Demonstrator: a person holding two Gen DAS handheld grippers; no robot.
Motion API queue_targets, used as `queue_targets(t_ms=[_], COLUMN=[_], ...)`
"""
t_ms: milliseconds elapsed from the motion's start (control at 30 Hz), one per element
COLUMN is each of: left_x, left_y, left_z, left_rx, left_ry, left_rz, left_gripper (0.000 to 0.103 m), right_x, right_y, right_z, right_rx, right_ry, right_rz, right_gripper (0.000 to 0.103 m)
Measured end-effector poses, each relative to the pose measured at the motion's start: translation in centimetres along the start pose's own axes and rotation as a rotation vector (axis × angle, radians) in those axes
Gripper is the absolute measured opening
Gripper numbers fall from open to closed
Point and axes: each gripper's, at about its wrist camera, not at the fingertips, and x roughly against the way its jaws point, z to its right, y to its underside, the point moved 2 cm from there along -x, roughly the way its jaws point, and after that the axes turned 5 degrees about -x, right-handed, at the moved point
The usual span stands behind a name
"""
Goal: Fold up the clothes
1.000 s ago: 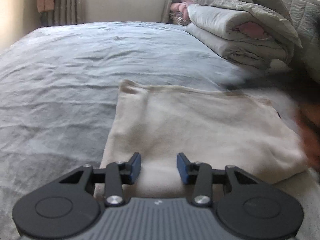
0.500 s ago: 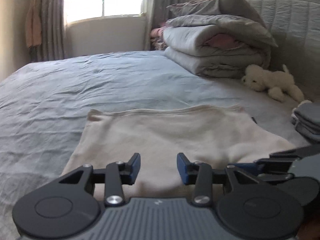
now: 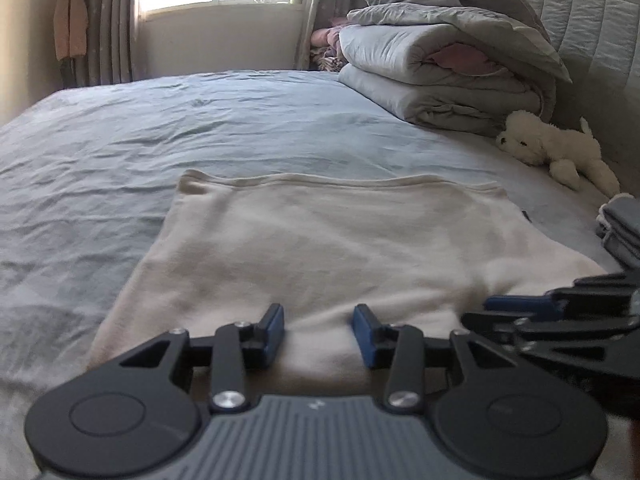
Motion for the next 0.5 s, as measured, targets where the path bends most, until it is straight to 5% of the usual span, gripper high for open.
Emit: queue_targets(t_ms=[67, 167, 300, 500], left_x=[0.1, 0.2, 0.4, 1.1], left_y=[0.0, -0.1, -0.2, -0.2], left_z=[-0.9, -2.4, -4.1, -4.6], left_rx=[0.020, 0.055, 0.095, 0.104], left_ry=[-0.019, -0.058, -0.068, -0.084], left_rz=[-0.001, -0.015, -0.027, -0.038], left_gripper=[0.038, 0.020, 0.016, 0.016], right_x=[0.2, 0.8, 1.7, 2.8], right_y=[-0.2, -0.4, -0.4, -0.4], right_z=[0.6, 2.4, 4.5, 6.0], right_rx=[-0.003, -0.029, -0.049, -0.060], right_ry=[-0.011, -0.031, -0.050, -0.048], right_rz=[-0.008, -0.035, -0.068, -0.077], right_gripper=[0.020, 0.015, 0.004, 0.003])
